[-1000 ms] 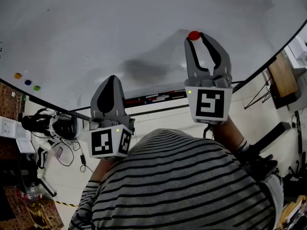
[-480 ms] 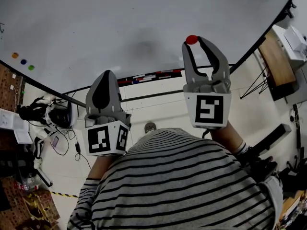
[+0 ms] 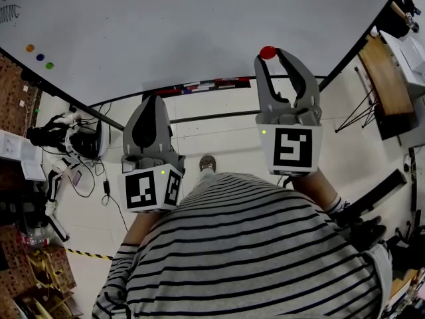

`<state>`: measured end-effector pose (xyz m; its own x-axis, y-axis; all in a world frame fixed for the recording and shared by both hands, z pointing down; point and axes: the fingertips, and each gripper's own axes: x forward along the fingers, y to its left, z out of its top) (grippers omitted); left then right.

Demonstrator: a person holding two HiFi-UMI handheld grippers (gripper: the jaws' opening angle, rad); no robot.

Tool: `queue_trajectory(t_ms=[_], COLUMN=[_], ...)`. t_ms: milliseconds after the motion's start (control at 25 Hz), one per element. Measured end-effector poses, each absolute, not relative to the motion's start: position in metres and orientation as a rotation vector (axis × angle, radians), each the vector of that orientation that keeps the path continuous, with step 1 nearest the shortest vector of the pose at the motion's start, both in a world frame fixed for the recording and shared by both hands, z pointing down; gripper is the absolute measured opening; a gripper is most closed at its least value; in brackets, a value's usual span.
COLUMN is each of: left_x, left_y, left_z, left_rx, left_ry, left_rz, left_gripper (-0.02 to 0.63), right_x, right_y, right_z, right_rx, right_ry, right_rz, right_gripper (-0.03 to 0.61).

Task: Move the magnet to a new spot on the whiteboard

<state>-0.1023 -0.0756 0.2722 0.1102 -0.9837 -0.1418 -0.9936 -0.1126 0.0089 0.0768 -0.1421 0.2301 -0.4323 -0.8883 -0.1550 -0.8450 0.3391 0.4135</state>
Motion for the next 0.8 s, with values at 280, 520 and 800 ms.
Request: queue_trajectory(t_ms=[280,520,800], left_x=[-0.092,-0.094,-0.092], left_y=[-0.068,-0.07,-0.079], left_z=[0.269,0.268,0.267], left_rx=[-2.258,-2.26,-2.255], left_ry=[1.977,2.0,2.015], left_rz=[0.113,0.182,0.187], left_gripper=[0.014,0.015,0.015], right_x=[0.079,0.079,0.08], right_y=[-0.135,-0.138,-0.147], right_z=[0.232,0.233,0.233], right_rx=[1.618,1.607,1.583], right_ry=[-2.489,-2.486,-2.483], right_rz=[-0.667,-0.673,-0.678], right_gripper=[0.124,0.124,0.124])
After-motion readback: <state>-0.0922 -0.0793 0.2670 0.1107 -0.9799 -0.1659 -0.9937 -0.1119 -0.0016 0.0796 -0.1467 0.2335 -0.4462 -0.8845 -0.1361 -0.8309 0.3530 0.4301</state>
